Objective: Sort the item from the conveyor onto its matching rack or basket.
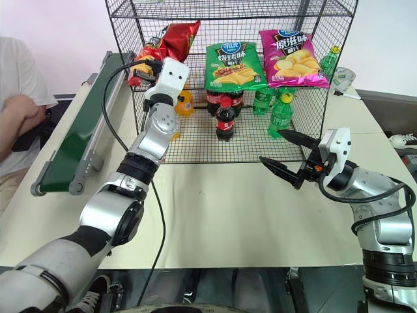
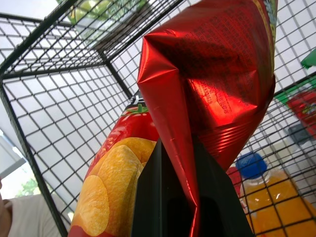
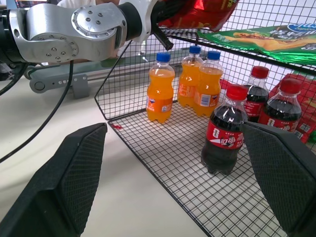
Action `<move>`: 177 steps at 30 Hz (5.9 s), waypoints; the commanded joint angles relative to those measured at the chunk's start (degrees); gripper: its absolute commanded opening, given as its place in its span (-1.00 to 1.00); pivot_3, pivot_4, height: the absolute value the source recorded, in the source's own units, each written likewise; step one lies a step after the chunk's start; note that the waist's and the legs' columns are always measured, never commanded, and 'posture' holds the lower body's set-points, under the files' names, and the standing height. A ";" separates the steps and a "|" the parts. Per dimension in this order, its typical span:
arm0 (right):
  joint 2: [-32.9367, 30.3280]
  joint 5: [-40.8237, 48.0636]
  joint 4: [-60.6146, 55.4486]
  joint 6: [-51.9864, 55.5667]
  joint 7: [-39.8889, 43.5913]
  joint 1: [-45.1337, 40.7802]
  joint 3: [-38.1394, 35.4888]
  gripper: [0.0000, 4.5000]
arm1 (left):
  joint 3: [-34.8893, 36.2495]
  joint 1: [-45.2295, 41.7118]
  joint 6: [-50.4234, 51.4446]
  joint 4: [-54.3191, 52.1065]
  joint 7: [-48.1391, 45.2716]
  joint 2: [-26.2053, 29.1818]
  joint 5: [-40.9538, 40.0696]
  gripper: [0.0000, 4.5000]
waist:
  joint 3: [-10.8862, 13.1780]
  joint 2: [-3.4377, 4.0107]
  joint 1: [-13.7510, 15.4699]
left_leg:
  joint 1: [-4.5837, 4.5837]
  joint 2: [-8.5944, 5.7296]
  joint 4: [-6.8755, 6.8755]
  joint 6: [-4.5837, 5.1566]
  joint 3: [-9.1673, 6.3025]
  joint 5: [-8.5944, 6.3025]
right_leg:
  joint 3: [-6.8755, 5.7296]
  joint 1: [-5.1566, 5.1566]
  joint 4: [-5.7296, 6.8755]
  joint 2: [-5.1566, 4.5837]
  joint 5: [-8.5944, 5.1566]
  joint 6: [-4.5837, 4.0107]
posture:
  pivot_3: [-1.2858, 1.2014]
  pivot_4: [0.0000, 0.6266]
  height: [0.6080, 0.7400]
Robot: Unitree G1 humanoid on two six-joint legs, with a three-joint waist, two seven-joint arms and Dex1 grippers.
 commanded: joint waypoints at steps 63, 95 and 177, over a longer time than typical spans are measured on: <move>-0.26 1.05 -2.30 0.10 0.02 -0.69 0.68 1.00 | 3.89 28.30 -0.48 -50.06 -53.03 17.72 -32.97 0.99 | -0.04 0.08 -0.78 | -0.44 0.03 0.44 0.06 -0.01 -0.03 | 0.12 -0.39 0.36 0.01 -0.02 -0.01 | 0.03 -0.52 1.00; 1.48 0.89 -5.20 1.00 -2.66 0.56 1.92 1.00 | -6.79 5.79 -31.56 -3.09 -26.57 24.65 4.95 0.99 | -0.03 0.06 -0.01 | -0.46 -0.08 0.48 0.07 -0.05 -0.04 | 0.10 -0.43 0.45 -0.06 -0.02 0.02 | 0.03 -0.52 1.00; 0.20 0.03 -2.36 -1.92 -3.00 -1.32 -0.77 1.00 | -5.14 2.96 -14.69 -4.28 -14.43 5.07 -2.91 0.87 | -0.01 0.02 -0.12 | -0.53 -0.27 0.53 0.08 -0.05 -0.03 | 0.09 -0.49 0.57 -0.24 -0.06 0.10 | 0.03 -0.52 1.00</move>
